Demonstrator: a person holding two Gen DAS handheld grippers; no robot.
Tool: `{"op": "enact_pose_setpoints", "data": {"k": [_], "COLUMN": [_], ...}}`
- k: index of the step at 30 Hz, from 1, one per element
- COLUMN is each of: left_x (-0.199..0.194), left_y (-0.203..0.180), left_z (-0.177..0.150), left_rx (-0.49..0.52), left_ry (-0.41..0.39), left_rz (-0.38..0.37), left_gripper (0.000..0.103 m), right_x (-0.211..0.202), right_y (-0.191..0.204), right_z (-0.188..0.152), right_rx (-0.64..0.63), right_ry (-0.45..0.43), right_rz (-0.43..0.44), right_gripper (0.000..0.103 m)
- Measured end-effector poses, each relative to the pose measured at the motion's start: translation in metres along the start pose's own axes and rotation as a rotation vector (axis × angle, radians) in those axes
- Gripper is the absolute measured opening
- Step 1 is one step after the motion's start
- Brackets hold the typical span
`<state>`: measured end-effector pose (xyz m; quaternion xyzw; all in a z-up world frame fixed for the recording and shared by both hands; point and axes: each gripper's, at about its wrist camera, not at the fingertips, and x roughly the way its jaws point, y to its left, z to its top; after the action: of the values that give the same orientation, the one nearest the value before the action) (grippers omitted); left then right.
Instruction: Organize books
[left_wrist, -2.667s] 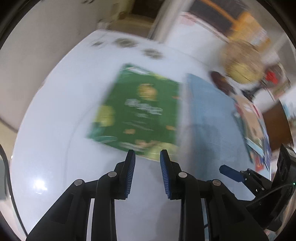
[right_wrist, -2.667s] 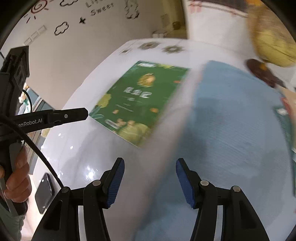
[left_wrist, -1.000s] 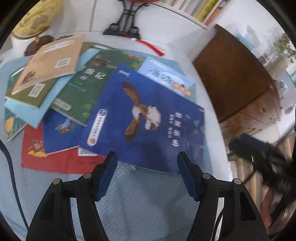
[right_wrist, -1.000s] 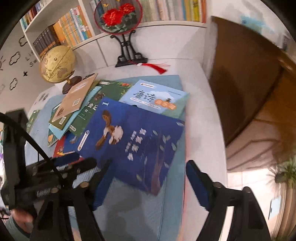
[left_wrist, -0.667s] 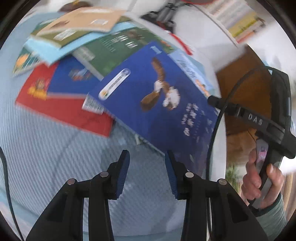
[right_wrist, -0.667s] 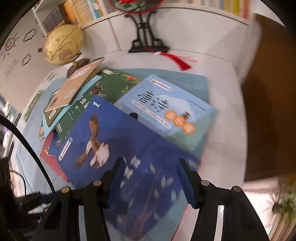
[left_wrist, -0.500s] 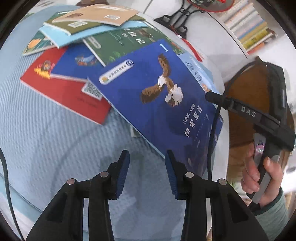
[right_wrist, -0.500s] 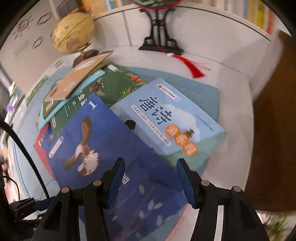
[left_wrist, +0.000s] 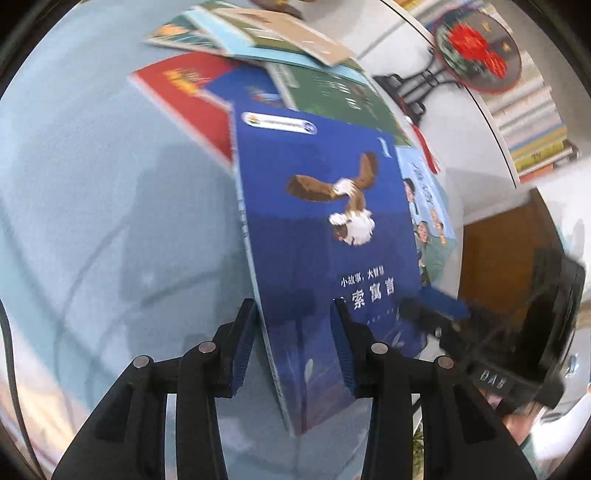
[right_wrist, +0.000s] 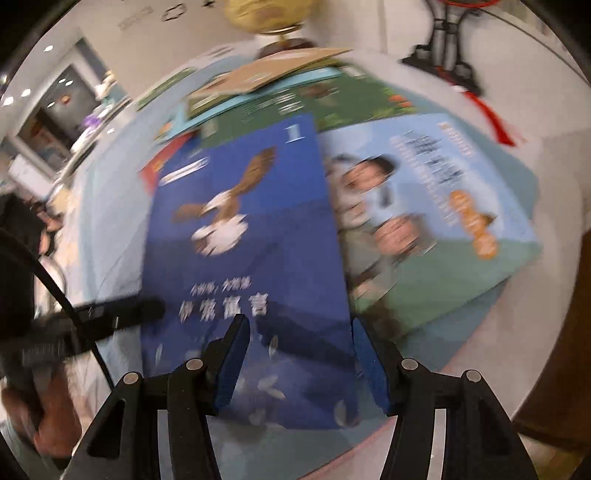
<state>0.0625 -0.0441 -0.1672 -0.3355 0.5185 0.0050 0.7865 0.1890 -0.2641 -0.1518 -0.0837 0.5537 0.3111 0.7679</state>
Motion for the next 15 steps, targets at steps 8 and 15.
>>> {"op": "enact_pose_setpoints", "data": {"k": [8, 15], "left_x": [0.003, -0.005], "left_y": [-0.004, -0.006], "left_z": [-0.022, -0.016], "left_rx": [0.071, 0.064], "left_ry": [0.062, 0.017], "left_rz": [0.031, 0.001], "left_gripper": [0.036, 0.039], "right_x": [0.001, 0.000], "right_y": [0.009, 0.017], "right_z": [-0.032, -0.036], "right_rx": [0.051, 0.069], "right_ry": [-0.015, -0.008], "right_rz": [-0.043, -0.015], "right_gripper": [0.046, 0.042]}}
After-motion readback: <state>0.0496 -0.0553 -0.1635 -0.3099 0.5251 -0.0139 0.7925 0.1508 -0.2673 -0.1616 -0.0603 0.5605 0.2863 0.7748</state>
